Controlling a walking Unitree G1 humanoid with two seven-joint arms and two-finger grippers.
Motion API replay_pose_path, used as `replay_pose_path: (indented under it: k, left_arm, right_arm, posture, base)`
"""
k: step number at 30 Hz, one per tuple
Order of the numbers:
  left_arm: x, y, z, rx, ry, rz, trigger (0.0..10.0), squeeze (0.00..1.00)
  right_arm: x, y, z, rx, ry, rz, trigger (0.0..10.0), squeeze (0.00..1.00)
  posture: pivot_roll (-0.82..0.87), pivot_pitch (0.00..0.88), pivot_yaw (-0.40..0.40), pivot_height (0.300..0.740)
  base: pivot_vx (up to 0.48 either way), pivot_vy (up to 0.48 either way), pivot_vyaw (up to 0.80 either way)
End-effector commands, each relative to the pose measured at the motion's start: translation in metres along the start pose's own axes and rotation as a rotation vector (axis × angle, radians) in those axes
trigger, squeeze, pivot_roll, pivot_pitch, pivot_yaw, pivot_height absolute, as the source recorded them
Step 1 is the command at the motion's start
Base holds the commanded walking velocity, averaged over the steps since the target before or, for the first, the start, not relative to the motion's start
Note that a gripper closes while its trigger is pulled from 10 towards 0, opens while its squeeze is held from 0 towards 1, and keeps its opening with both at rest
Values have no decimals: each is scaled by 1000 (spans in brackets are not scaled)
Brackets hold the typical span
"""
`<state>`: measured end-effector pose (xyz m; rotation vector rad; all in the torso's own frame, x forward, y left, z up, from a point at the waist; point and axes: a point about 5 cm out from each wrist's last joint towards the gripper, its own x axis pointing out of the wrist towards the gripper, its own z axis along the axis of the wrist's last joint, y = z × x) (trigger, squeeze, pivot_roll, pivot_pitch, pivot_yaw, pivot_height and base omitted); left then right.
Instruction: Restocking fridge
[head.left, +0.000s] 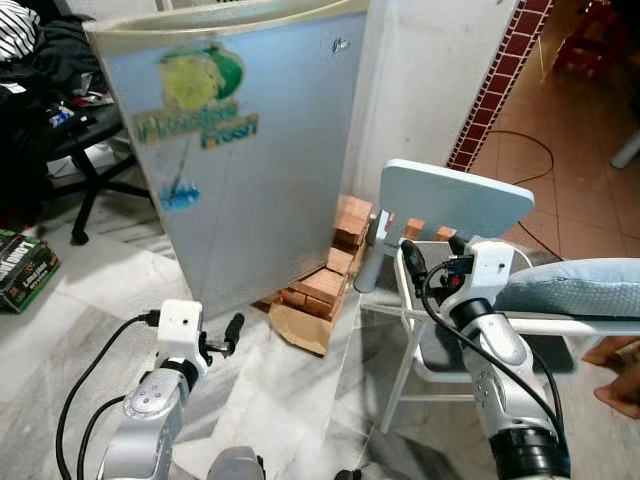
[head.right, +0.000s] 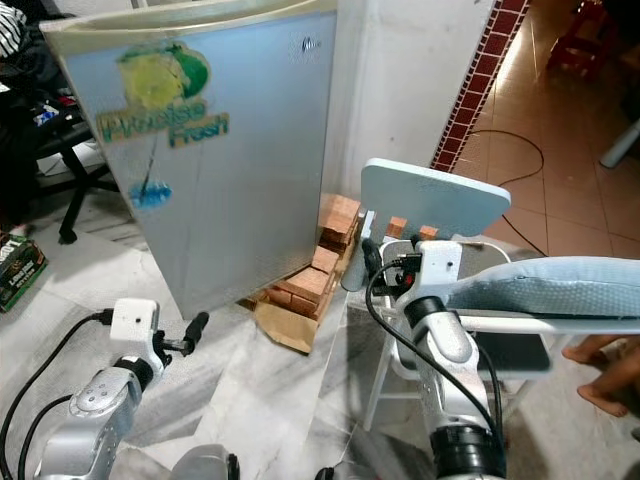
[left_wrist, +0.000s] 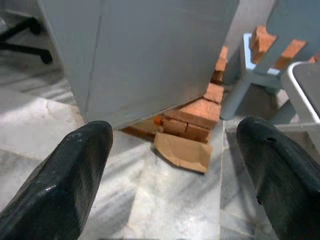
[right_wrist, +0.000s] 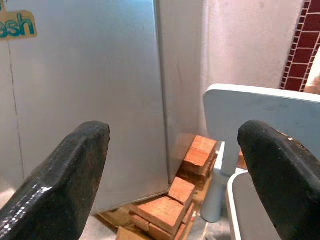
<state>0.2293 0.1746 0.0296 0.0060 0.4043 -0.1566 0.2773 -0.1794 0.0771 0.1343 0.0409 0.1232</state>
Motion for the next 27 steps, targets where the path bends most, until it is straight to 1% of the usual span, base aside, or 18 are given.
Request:
replay_pose_path:
  k: [1, 3, 5, 8, 11, 16, 17, 21, 22, 24, 27]
  left_arm:
    - [3, 1, 12, 33, -45, 1, 10000, 0]
    - [7, -2, 20, 30, -71, -5, 10000, 0]
    - [7, -3, 21, 32, -76, -10, 10000, 0]
    - [9, -9, 24, 64, -95, -28, 10000, 0]
    - [10, -15, 26, 64, -107, -35, 10000, 0]
    - [13, -19, 28, 75, -116, -59, 10000, 0]
    - [16, -20, 31, 99, -125, -67, 10000, 0]
    - [21, -19, 38, 123, -141, -74, 10000, 0]
    - [23, -17, 43, 135, -150, -65, 10000, 0]
    - [23, -16, 46, 141, -157, -57, 10000, 0]
    - [22, -13, 49, 137, -162, -50, 10000, 0]
  right_arm:
    - [0, 8, 0, 5, -8, -9, 10000, 0]
    - [-2, 15, -4, 0, 1, -1, 10000, 0]
    - [-2, 16, -4, -3, 2, 0, 10000, 0]
    - [-1, 16, -5, -11, -1, -8, 10000, 0]
    - [1, 14, -2, -24, -10, -23, 10000, 0]
    - [4, 14, -3, -37, -9, -23, 10000, 0]
    - [7, 16, -2, -44, -12, -17, 10000, 0]
    - [12, 18, 1, -46, -24, -17, 10000, 0]
    - [13, 17, 3, -49, -30, -23, 10000, 0]
    - [12, 15, 4, -51, -33, -28, 10000, 0]
    - [7, 9, 3, -58, -28, -50, 10000, 0]
  posture:
    - [56, 7, -32, 740]
    - [50, 9, -33, 740]
    - [50, 9, -33, 740]
    - [48, 7, -33, 740]
    - [46, 6, -32, 740]
    - [46, 0, -31, 740]
    - [46, 0, -31, 740]
    - [50, 0, -27, 740]
    - [52, 0, -23, 740]
    - [52, 0, -23, 740]
    - [53, 1, -7, 740]
  base:
    - [0, 480, 0]
    - [0, 480, 0]
    - [0, 480, 0]
    - [0, 480, 0]
    - [0, 480, -142]
    - [0, 480, 0]
    - [0, 480, 0]
    - [0, 480, 0]
    - [0, 480, 0]
    - [0, 480, 0]
    - [0, 480, 0]
